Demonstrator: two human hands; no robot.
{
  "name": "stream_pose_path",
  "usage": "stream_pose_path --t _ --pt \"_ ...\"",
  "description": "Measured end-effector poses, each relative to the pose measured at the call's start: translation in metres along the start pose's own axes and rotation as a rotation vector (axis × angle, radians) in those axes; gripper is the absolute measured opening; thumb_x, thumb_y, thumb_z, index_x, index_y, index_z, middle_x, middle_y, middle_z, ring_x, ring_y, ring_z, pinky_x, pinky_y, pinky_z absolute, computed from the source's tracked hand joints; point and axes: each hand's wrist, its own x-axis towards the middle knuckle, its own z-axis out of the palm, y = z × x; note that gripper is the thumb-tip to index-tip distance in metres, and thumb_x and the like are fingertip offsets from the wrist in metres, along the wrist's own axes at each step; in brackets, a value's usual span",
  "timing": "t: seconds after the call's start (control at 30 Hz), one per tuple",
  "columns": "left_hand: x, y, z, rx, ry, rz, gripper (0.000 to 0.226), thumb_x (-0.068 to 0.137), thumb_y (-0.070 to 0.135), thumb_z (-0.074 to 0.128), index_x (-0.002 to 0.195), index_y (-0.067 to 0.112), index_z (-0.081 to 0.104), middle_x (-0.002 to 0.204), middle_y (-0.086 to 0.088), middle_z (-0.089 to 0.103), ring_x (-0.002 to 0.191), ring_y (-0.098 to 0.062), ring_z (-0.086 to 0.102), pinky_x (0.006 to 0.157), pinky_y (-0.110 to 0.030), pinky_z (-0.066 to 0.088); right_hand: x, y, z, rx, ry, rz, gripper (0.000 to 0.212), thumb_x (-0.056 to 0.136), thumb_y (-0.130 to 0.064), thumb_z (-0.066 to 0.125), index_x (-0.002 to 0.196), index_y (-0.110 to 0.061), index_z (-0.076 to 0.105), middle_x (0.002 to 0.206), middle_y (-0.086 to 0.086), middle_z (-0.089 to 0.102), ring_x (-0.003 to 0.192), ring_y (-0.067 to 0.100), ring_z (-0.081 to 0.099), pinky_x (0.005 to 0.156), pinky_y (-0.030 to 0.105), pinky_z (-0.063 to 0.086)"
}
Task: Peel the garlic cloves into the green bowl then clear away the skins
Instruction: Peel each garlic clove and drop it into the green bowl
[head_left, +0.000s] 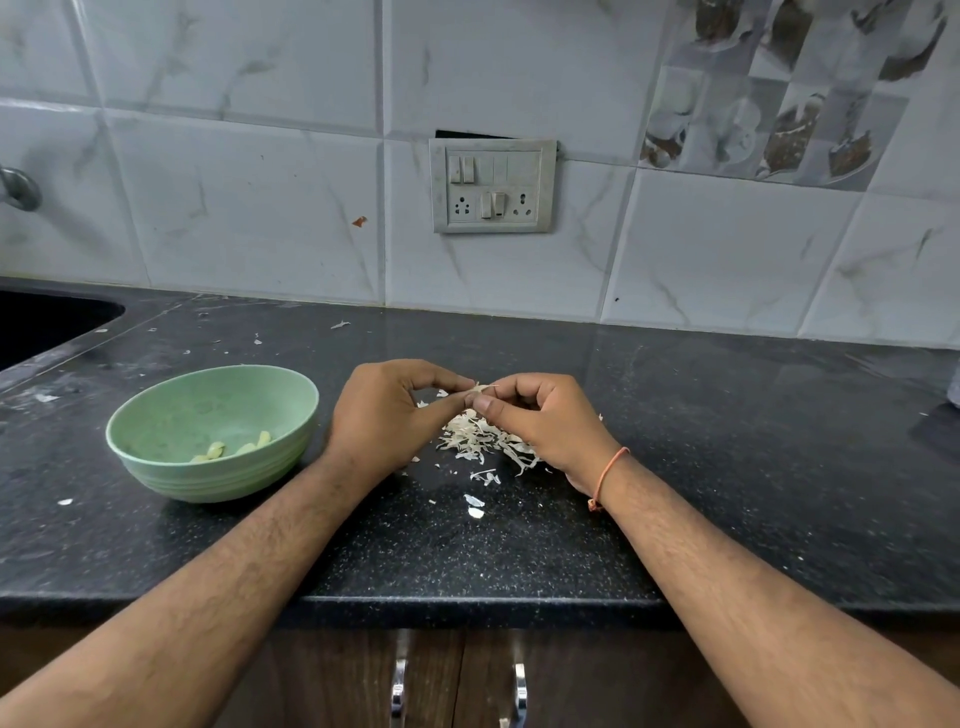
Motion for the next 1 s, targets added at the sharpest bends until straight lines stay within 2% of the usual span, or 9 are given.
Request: stream_pose_path --t 0.13,0.27,0.4,0.5,0.6,0.73,0.87,0.93,1.0 --pt "-0.001 0.001 0.002 -0.036 -0.004 -0.056 0.014 0.084 0.051 0.086 0.092 0.039 0.084 0.051 0.022 0.062 0.041 -0.003 0.046 0.047 -0.019 0.034 0.0 -0.001 -0.002 -0.015 0.011 -0.009 0.006 0.093 -0.02 0.082 0.096 -0.015 0.083 0.088 0.0 0.08 0.082 0.007 0.071 0.077 0.023 0.056" --pt "0.002 0.001 0.003 -0.112 -0.037 -0.087 0.011 0.085 0.04 0.088 0.092 0.032 0.084 0.066 0.028 0.07 0.043 0.003 0.05 0.049 -0.009 0.034 0.001 0.0 -0.003 -0.05 0.057 0.003 0.004 0.094 -0.02 0.082 0.091 -0.018 0.082 0.072 -0.011 0.072 0.067 0.002 0.059 0.066 0.018 0.048" --pt "0.004 -0.004 0.005 -0.144 -0.075 -0.128 0.01 0.086 0.041 0.088 0.091 0.035 0.083 0.084 0.018 0.078 0.044 -0.002 0.051 0.051 -0.014 0.039 0.003 0.0 -0.005 -0.106 0.148 0.01 0.005 0.092 -0.022 0.083 0.087 -0.021 0.083 0.069 -0.006 0.068 0.066 0.006 0.055 0.064 0.023 0.048" --pt "0.005 -0.005 0.003 -0.176 -0.079 -0.163 0.008 0.087 0.038 0.087 0.092 0.033 0.083 0.085 0.016 0.079 0.049 0.003 0.055 0.056 -0.018 0.045 0.005 0.001 -0.007 -0.126 0.218 0.044 0.007 0.092 -0.023 0.083 0.085 -0.024 0.083 0.079 0.004 0.075 0.07 0.01 0.062 0.068 0.029 0.056" --pt "0.005 -0.005 0.0 -0.235 -0.058 -0.197 0.006 0.089 0.034 0.086 0.093 0.03 0.083 0.085 0.013 0.08 0.053 0.01 0.057 0.065 -0.028 0.053 0.008 0.007 -0.015 -0.254 0.284 0.069 0.011 0.093 -0.03 0.081 0.082 -0.028 0.081 0.076 -0.009 0.075 0.069 0.005 0.064 0.071 0.029 0.058" --pt "0.004 -0.002 0.0 -0.27 -0.046 -0.223 0.008 0.089 0.034 0.087 0.094 0.029 0.084 0.074 0.014 0.076 0.048 0.005 0.055 0.063 -0.029 0.054 0.002 0.003 -0.01 -0.459 0.2 0.031 0.018 0.1 -0.037 0.07 0.087 -0.031 0.08 0.072 -0.011 0.073 0.063 0.005 0.065 0.063 0.027 0.053" --pt "0.004 -0.001 -0.001 -0.295 -0.06 -0.233 0.009 0.088 0.037 0.087 0.094 0.031 0.084 0.075 0.015 0.077 0.046 -0.008 0.053 0.058 -0.03 0.054 0.001 0.001 -0.009 -0.471 0.198 -0.119 0.018 0.081 -0.036 0.092 0.089 -0.032 0.076 0.089 -0.015 0.07 0.078 0.009 0.064 0.072 0.024 0.053" --pt "0.003 -0.001 -0.001 -0.298 -0.072 -0.233 0.009 0.087 0.037 0.087 0.094 0.032 0.084 0.081 0.014 0.079 0.047 -0.009 0.053 0.057 -0.026 0.051 0.0 0.0 -0.009 -0.439 0.171 -0.143 0.031 0.079 -0.035 0.093 0.103 -0.031 0.074 0.1 -0.015 0.067 0.084 0.01 0.063 0.076 0.019 0.051" --pt "0.003 0.0 0.0 -0.3 -0.081 -0.233 0.01 0.087 0.037 0.087 0.095 0.031 0.084 0.082 0.013 0.079 0.047 -0.009 0.053 0.058 -0.027 0.052 -0.002 -0.002 -0.008 -0.409 0.166 -0.153 0.024 0.087 -0.036 0.086 0.107 -0.031 0.075 0.101 -0.015 0.069 0.086 0.01 0.064 0.078 0.018 0.051"
